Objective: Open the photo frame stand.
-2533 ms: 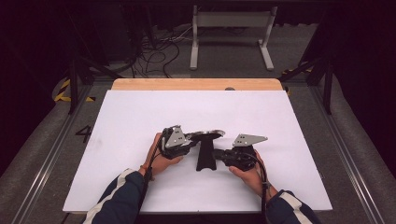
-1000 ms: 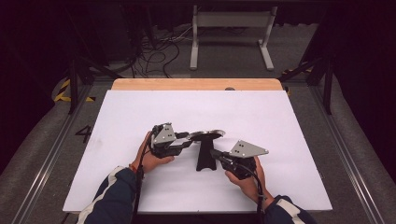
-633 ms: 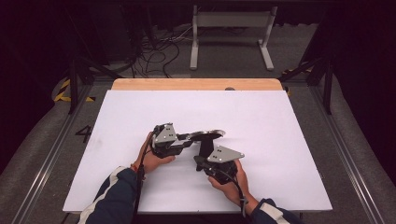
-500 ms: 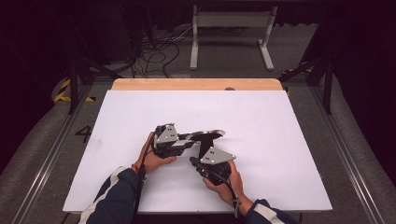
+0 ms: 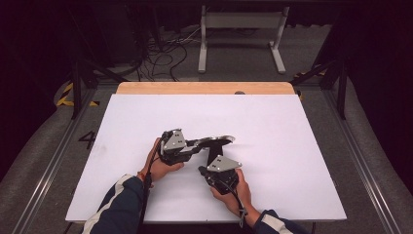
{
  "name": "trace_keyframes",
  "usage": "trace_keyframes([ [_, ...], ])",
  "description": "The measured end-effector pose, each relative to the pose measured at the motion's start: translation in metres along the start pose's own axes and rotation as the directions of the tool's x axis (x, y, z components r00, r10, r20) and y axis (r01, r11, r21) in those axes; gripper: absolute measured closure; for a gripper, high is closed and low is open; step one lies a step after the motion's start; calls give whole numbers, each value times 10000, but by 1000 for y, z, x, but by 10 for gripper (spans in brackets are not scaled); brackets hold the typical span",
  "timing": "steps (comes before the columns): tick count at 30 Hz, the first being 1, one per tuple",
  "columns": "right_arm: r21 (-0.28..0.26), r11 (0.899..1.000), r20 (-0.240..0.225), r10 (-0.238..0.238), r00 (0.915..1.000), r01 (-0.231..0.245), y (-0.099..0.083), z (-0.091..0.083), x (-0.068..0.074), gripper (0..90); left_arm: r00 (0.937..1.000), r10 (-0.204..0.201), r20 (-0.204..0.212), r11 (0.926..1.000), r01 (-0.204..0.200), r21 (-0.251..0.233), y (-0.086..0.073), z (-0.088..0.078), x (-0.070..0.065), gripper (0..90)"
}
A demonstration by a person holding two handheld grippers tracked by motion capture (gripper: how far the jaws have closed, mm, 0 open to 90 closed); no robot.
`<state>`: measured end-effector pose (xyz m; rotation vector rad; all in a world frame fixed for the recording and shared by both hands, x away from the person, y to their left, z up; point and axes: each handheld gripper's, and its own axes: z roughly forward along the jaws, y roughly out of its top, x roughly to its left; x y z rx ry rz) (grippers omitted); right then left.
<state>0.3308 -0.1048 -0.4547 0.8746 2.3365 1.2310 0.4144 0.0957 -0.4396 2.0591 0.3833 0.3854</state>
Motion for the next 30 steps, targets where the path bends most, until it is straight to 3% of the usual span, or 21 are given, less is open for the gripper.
trace_keyframes([
  [11,108,9983,155,578,9982,-580,-4,-6,-11,900,9997,205,-106,9998,-204,69,2,-4,-5,780],
  [30,225,9976,257,649,9976,-654,-9,-15,-25,900,9989,454,142,9985,-458,286,6,-7,-11,791],
])
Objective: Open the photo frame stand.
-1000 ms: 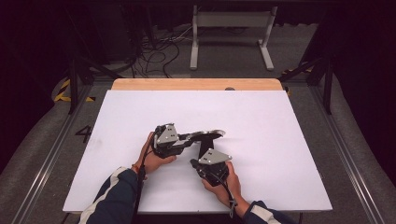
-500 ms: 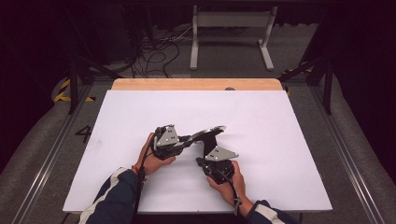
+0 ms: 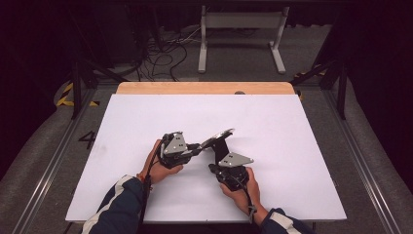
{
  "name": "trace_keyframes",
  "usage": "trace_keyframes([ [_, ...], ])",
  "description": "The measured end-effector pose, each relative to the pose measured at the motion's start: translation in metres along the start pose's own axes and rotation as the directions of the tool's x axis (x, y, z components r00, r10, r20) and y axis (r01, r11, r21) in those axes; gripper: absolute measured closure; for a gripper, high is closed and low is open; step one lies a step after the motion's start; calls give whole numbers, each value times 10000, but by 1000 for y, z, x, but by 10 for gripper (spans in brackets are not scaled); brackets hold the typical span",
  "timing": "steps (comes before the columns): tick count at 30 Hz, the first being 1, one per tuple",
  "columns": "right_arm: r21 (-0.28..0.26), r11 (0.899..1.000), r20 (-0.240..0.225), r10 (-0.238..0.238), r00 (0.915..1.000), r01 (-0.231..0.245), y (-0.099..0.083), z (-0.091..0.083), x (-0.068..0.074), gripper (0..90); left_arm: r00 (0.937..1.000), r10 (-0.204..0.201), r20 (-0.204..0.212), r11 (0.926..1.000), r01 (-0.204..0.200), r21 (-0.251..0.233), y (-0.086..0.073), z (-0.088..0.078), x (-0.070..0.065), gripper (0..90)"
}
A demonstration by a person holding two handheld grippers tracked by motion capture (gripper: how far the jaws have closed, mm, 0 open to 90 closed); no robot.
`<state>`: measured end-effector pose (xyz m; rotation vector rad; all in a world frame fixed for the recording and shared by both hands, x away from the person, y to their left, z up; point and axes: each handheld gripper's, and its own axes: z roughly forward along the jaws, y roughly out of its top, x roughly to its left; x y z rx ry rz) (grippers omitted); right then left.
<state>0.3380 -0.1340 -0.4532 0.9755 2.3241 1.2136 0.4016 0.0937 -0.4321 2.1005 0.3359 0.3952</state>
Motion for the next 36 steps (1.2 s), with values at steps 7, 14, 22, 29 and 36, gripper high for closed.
trace_keyframes([
  [7,2,9999,5,152,9999,-152,-1,-3,-5,900,10000,-17,74,9999,18,-135,0,1,0,787],
  [14,57,9996,21,269,9996,-270,-4,-4,-7,900,9999,-143,54,9997,144,-212,0,8,1,728],
  [22,67,9991,96,416,9991,-416,-7,-6,-11,900,9997,-193,162,9994,197,-292,1,13,3,685],
  [29,96,9988,69,471,9989,-472,-8,-7,-13,900,9995,-204,260,9996,209,-199,0,17,4,720],
  [36,54,9987,80,514,9986,-514,-7,-6,-14,900,9995,-13,315,9997,21,-230,0,18,4,748],
])
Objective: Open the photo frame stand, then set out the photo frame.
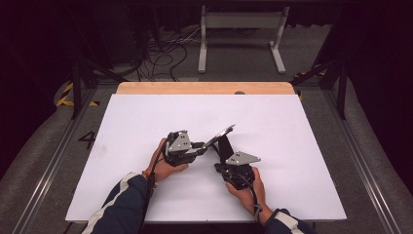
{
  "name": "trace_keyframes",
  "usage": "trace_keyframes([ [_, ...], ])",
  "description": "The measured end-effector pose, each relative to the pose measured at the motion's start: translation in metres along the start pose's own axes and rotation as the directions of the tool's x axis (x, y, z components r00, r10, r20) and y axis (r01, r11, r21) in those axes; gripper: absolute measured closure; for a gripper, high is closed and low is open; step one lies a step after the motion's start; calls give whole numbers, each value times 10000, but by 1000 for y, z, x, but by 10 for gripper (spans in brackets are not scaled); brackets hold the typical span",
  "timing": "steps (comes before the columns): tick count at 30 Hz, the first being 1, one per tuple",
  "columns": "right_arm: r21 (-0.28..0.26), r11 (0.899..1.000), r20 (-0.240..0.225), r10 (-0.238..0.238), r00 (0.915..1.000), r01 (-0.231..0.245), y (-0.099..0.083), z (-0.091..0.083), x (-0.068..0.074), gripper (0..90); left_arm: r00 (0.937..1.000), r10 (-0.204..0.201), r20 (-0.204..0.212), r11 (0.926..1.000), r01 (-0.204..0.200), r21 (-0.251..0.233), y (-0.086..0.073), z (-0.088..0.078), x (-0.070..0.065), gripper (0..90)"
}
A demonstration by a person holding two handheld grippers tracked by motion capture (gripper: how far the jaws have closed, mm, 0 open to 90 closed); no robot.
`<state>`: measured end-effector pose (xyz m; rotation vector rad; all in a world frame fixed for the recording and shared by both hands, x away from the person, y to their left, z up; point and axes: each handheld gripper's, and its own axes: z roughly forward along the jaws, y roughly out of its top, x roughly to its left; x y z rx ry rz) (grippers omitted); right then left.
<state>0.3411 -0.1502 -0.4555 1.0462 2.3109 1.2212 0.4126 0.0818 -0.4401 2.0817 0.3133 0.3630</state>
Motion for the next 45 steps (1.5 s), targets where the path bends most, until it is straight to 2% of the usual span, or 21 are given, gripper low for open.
trace_keyframes([
  [3,9,10000,-12,10,10000,-10,0,0,0,900,10000,11,10,10000,-11,-26,0,0,1,747],
  [8,6,10000,28,-45,10000,45,1,0,1,900,9996,-278,39,9996,278,-74,-3,2,3,695],
  [12,-20,9999,-129,128,9998,-128,1,-1,1,900,9996,-281,49,9996,281,-43,-2,4,3,695],
  [18,34,9999,-125,-144,9998,145,1,1,5,896,9996,-272,28,9996,272,20,-2,6,3,696],
  [24,30,10000,-306,-11,9995,11,2,1,8,894,9993,-365,-18,9993,364,-38,-3,6,4,661],
  [28,34,10000,-220,-37,9998,38,2,1,9,895,9992,-375,-102,9993,375,21,-3,7,3,668],
  [32,24,10000,-134,-20,9999,20,1,0,7,895,9999,-113,-62,9999,113,93,-1,7,1,732],
  [40,57,9996,-42,266,9996,-265,-1,-1,0,899,9999,82,-143,9998,-79,194,-1,5,-1,744],
  [45,67,9997,-38,239,9997,-239,-1,-1,1,900,9976,586,-378,9975,-570,425,1,2,-8,761],
])
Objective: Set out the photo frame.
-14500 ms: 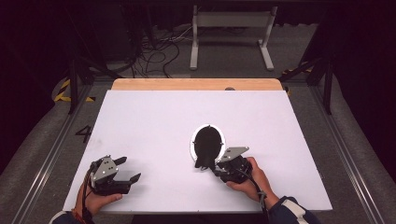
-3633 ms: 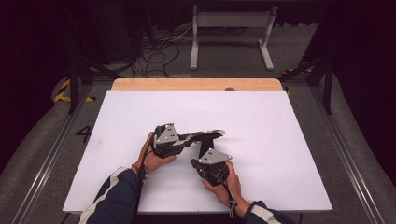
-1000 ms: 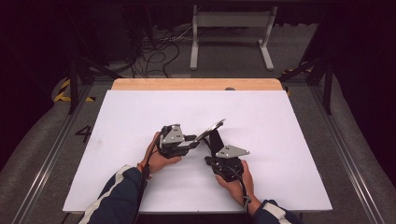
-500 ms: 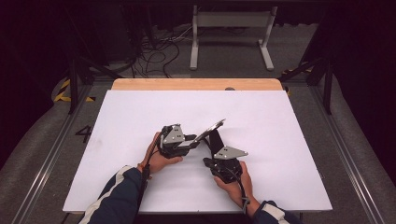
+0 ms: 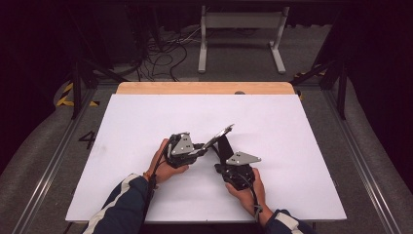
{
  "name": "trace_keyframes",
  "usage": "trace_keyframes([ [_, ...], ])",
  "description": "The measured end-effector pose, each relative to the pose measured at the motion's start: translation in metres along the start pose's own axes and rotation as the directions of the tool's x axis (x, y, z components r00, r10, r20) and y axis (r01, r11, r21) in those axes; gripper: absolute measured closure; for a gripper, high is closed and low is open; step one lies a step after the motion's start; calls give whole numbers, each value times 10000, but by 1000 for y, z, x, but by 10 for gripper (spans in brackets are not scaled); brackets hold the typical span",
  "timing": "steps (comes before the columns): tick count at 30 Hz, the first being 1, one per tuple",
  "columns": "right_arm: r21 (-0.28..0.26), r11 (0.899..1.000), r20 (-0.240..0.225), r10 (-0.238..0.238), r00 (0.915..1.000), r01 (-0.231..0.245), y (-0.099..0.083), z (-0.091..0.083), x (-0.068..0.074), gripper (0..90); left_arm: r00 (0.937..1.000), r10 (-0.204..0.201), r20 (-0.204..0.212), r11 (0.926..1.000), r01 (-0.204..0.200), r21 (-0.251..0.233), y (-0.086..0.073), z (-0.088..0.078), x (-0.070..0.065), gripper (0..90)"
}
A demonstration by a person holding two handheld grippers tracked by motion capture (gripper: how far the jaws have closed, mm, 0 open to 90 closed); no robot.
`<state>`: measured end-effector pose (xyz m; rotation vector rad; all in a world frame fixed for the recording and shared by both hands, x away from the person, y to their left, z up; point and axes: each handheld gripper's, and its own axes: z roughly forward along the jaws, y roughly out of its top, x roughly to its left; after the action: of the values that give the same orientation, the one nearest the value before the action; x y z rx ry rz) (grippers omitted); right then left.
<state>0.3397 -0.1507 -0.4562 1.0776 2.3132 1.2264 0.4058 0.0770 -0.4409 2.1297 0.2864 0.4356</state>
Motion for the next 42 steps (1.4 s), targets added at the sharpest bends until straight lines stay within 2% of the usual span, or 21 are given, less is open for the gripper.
trace_keyframes([
  [8,14,10000,-105,53,9999,-52,-1,-1,-4,900,9985,524,-126,9982,-520,287,3,-6,-10,769],
  [18,71,10000,-72,-53,10000,54,-2,-2,-12,900,9984,559,-128,9981,-556,271,3,-7,-17,750],
  [29,138,9999,139,-39,9999,37,-2,-5,-20,900,9990,425,-132,9990,-423,169,4,-4,-19,734],
  [34,119,9999,224,96,9997,-99,-2,-6,-25,900,9999,156,46,9999,-156,42,3,-3,-18,721],
  [36,138,9999,276,51,9996,-55,-2,-6,-26,900,9999,-36,113,10000,36,-9,2,-2,-17,715],
  [42,58,9996,451,-293,9986,291,-3,-6,-29,900,9997,-170,174,9999,171,-25,2,-1,-18,708],
])
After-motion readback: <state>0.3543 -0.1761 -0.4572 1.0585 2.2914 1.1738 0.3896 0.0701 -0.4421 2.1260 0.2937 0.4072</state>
